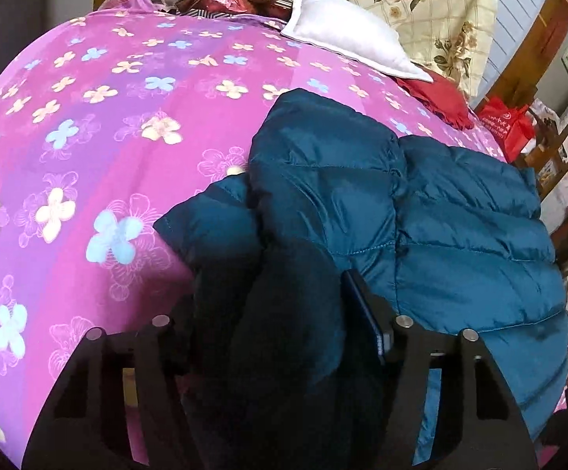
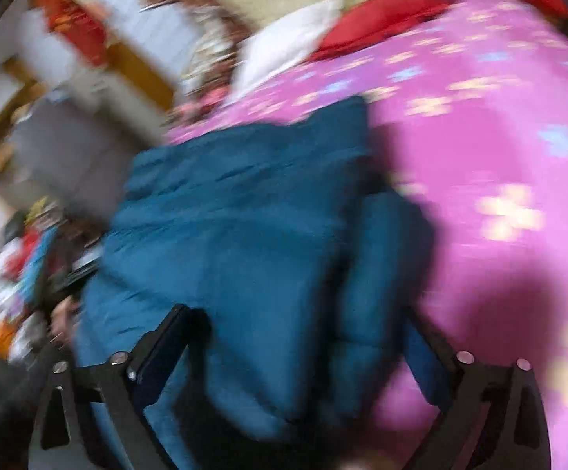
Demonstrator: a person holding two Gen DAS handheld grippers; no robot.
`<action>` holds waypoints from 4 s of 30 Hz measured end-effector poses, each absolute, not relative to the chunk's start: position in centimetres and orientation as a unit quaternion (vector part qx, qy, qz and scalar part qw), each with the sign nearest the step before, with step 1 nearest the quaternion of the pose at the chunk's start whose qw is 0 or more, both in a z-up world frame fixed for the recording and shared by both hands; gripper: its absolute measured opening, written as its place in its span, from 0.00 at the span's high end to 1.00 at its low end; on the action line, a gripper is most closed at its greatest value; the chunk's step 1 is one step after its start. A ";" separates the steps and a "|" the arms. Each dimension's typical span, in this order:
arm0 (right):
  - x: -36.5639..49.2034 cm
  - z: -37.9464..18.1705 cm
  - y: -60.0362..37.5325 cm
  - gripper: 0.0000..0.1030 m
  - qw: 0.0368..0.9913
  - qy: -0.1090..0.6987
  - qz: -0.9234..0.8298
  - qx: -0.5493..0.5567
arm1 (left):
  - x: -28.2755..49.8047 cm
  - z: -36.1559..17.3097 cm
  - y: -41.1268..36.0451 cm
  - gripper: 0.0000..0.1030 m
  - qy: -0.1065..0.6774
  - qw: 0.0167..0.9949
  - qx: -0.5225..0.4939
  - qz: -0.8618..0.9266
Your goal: Fold large clothes
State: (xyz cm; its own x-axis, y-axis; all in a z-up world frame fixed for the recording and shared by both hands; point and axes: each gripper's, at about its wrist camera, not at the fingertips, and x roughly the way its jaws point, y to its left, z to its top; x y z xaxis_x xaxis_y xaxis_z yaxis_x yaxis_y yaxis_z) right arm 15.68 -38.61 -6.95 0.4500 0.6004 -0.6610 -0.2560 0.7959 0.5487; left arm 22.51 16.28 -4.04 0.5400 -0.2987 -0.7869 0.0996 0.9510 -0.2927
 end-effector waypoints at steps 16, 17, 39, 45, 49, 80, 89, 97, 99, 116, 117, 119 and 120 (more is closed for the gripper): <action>12.5 2.6 -37.5 0.76 0.881 0.405 0.221 0.100 | 18.0 3.3 12.9 0.86 0.431 0.887 -0.130 -0.100; 12.1 3.4 -38.3 0.76 0.883 0.405 0.218 0.097 | 17.7 3.7 12.2 0.86 0.432 0.886 -0.128 -0.106; -5.2 10.7 -41.9 0.11 0.928 0.344 0.006 0.142 | 4.7 11.7 5.6 0.13 0.328 0.940 0.025 -0.094; -13.5 11.6 -33.5 0.04 0.943 0.323 -0.046 0.063 | -5.7 8.7 -1.4 0.00 0.374 0.908 0.076 -0.171; -18.1 9.7 -28.9 0.04 0.941 0.335 -0.053 0.008 | -10.8 5.2 -4.3 0.00 0.374 0.906 0.118 -0.157; -22.7 10.4 -27.6 0.04 0.948 0.313 -0.062 0.005 | -15.3 7.6 -6.7 0.00 0.382 0.913 0.072 -0.126; -22.3 10.0 -27.0 0.04 0.946 0.319 -0.053 -0.001 | -15.0 7.0 -6.6 0.00 0.391 0.909 0.070 -0.128; -22.1 9.8 -26.8 0.04 0.945 0.322 -0.050 -0.002 | -14.9 6.6 -6.6 0.00 0.399 0.905 0.071 -0.132; -22.1 9.8 -26.8 0.04 0.945 0.322 -0.050 -0.001 | -14.9 6.4 -6.7 0.00 0.400 0.904 0.073 -0.133; -22.7 9.9 -24.8 0.04 0.952 0.296 -0.057 -0.053 | -14.1 4.7 -6.5 0.00 0.423 0.893 0.071 -0.135; -22.7 10.1 -24.9 0.04 0.953 0.293 -0.053 -0.050 | -14.1 4.6 -6.5 0.00 0.425 0.892 0.071 -0.136; -22.8 10.3 -25.1 0.04 0.957 0.283 -0.046 -0.036 | -14.1 4.5 -6.5 0.00 0.426 0.892 0.070 -0.136; -22.8 10.4 -25.3 0.04 0.959 0.280 -0.044 -0.026 | -14.1 4.4 -6.5 0.00 0.427 0.891 0.070 -0.136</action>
